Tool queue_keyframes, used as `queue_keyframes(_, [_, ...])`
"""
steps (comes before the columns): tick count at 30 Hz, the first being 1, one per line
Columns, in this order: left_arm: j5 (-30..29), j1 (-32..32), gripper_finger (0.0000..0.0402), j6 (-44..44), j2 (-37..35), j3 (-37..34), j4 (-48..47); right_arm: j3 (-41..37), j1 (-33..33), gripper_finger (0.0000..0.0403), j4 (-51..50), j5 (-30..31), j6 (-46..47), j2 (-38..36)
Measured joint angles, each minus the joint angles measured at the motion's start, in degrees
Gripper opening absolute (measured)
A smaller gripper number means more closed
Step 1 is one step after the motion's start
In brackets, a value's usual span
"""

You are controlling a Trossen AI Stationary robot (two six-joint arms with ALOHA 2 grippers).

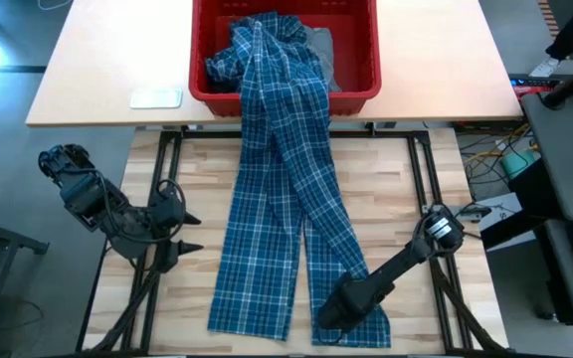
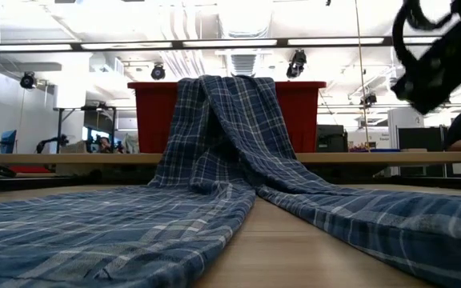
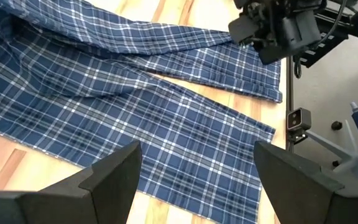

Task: Fold Laundry from Bin
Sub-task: Fold the blue patterned pants

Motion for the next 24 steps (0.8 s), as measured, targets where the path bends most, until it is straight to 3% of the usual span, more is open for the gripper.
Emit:
queue_keyframes(7, [0.0,0.0,0.0292,-1.4,0.0,0.0,0.2,-4.8,-0.2,0.0162,-1.1,0.2,2.5,-0.5])
queue_keyframes(13, [-0.4,0.0,0.0292,-1.7,0.0,0.0,1.8,-7.3,-0.4,0.0143,-0.9,0.1,-0.5,-1.1])
queue_keyframes(17, [-0.5,0.0,0.0292,-1.8,0.0,0.0,2.8,-9.4,-0.5,0.0099,-0.5,-0.4,-1.7,-1.1])
queue_keyframes(21, [-0.6,0.0,0.0292,-2.2,0.0,0.0,2.8,-9.3,-0.5,0.0028,-0.5,0.3,-2.2,-1.5])
queue_keyframes(24, [-0.6,0.0,0.0292,-2.2,0.0,0.0,2.8,-7.3,-0.5,0.0013,-1.4,0.9,-3.0,-3.1])
